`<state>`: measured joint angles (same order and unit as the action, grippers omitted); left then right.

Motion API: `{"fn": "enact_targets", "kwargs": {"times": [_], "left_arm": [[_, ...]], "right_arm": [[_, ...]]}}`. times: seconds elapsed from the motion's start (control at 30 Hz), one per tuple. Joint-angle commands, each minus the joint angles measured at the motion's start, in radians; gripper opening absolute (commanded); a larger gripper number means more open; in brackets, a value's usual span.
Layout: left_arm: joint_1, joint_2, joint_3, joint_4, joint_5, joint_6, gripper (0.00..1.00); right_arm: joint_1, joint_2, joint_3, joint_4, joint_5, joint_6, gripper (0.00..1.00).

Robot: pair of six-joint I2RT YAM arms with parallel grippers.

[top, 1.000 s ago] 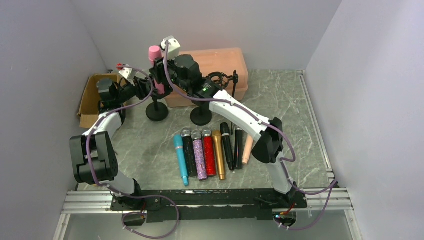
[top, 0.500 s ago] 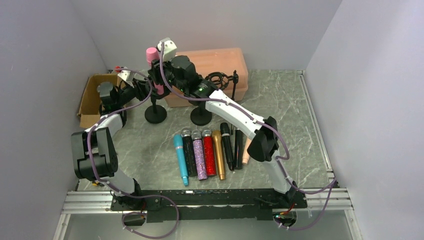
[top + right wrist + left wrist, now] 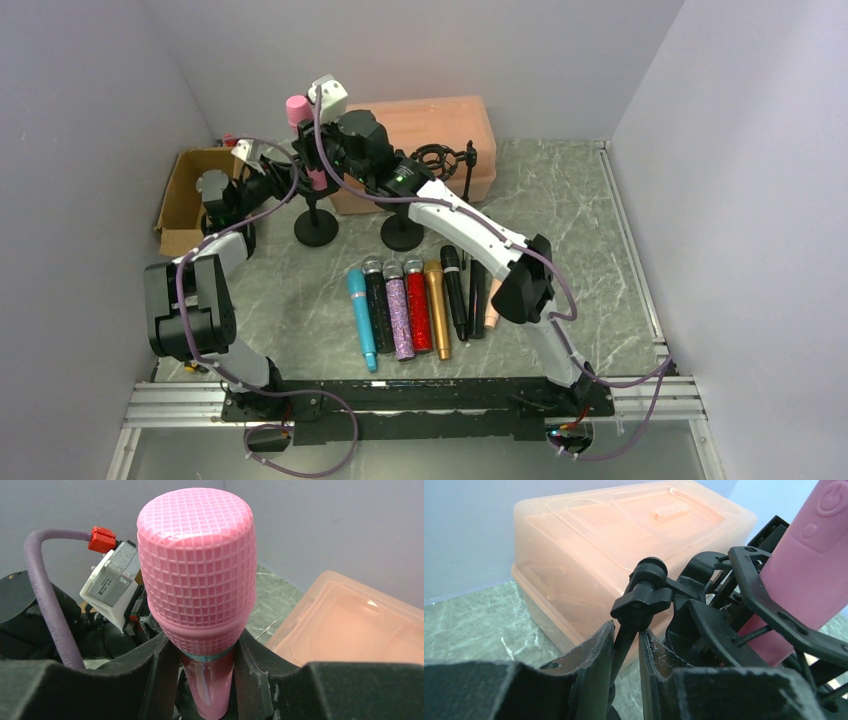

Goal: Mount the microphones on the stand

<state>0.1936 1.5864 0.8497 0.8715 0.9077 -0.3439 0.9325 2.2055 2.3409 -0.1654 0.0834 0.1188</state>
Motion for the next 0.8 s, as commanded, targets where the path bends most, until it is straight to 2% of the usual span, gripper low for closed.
{"fn": "enact_targets", "kwargs": {"times": [0.0, 0.1, 0.17, 0.23, 0.27, 0.3, 0.33, 0.43, 0.57, 0.63, 0.7, 0.77], "left_arm": [[-0.017, -0.042, -0.017, 0.121, 0.004, -0.064, 0.29], [-0.017, -0.052, -0.044, 0.106, -0.005, -0.041, 0.30], [-0.015, -0.066, -0.063, 0.080, -0.012, -0.013, 0.36], [-0.009, -0.083, -0.069, 0.025, -0.021, 0.014, 0.52], [-0.003, -0.092, -0.065, -0.026, -0.030, 0.037, 0.68], [0.006, -0.104, -0.054, -0.084, -0.037, 0.063, 0.79], [0.015, -0.116, -0.043, -0.154, -0.045, 0.096, 0.84], [0.052, -0.168, -0.011, -0.349, -0.090, 0.206, 0.89], [0.100, -0.239, 0.013, -0.540, -0.121, 0.300, 0.91], [0.114, -0.261, 0.037, -0.650, -0.132, 0.351, 0.92], [0.119, -0.289, 0.034, -0.720, -0.133, 0.400, 0.93], [0.119, -0.315, 0.023, -0.753, -0.127, 0.427, 0.99]], "right_arm": [[0.021, -0.001, 0.038, 0.049, -0.026, -0.013, 0.00], [0.026, 0.000, 0.029, 0.047, -0.015, -0.024, 0.00], [0.026, -0.007, 0.003, 0.048, -0.003, -0.027, 0.00], [0.025, -0.023, -0.041, 0.062, 0.009, -0.031, 0.00], [0.025, -0.032, -0.068, 0.073, 0.016, -0.032, 0.00], [0.024, -0.042, -0.092, 0.081, 0.020, -0.032, 0.00], [0.021, -0.051, -0.108, 0.086, 0.027, -0.028, 0.00], [0.009, -0.066, -0.139, 0.095, 0.027, -0.002, 0.00], [0.004, -0.085, -0.165, 0.117, 0.027, 0.014, 0.09], [0.005, -0.091, -0.169, 0.116, 0.028, 0.019, 0.18], [0.005, -0.103, -0.179, 0.113, 0.032, 0.024, 0.31], [0.005, -0.122, -0.207, 0.123, 0.040, 0.026, 0.40]]}}
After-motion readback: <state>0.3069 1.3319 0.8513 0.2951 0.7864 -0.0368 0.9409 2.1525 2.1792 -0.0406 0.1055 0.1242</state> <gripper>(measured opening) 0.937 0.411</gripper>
